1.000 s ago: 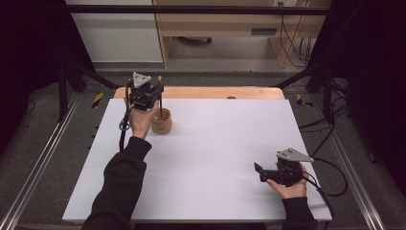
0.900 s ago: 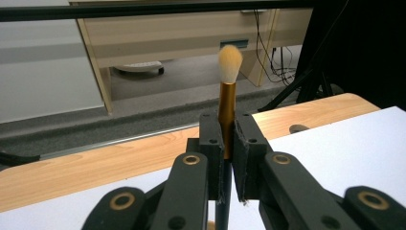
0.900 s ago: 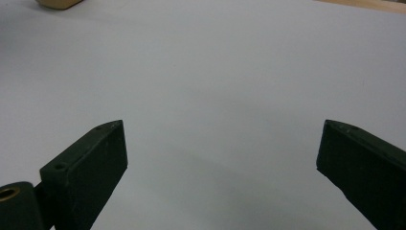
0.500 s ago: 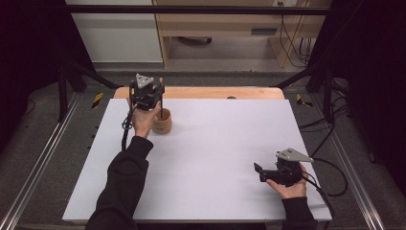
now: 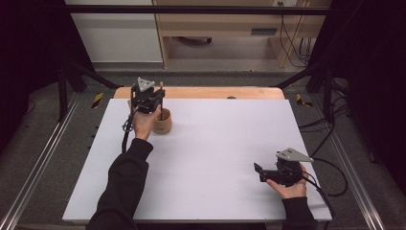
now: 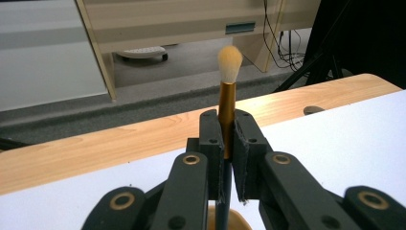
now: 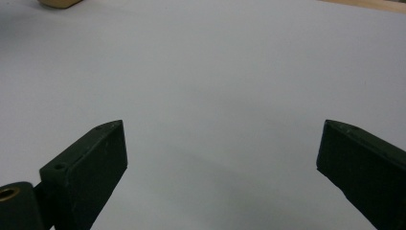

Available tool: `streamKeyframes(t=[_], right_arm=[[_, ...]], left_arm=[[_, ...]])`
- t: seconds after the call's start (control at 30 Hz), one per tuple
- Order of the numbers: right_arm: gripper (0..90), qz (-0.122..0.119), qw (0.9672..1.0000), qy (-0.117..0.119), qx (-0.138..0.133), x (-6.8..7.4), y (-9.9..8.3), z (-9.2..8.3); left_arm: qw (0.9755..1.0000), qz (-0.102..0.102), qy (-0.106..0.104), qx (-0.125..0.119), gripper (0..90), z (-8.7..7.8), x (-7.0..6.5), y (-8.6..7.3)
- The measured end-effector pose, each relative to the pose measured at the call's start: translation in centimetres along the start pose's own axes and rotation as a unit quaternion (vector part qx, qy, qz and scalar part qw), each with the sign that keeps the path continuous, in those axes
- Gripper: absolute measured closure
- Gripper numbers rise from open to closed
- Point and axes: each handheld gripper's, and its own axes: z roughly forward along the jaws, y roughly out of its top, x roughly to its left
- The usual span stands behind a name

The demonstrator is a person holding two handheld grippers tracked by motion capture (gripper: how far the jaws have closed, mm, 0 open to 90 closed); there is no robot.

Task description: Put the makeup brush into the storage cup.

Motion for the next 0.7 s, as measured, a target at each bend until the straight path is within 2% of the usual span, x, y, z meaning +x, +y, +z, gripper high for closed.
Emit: streamKeyframes(t=[0.7], right_arm=[[3.8, 0.001, 1.0000, 0.000, 0.002, 0.1, 0.0, 0.0]], left_arm=[[0.9997, 0.005, -0.005, 0.023, 83.4, 0.2, -0.2, -2.5]])
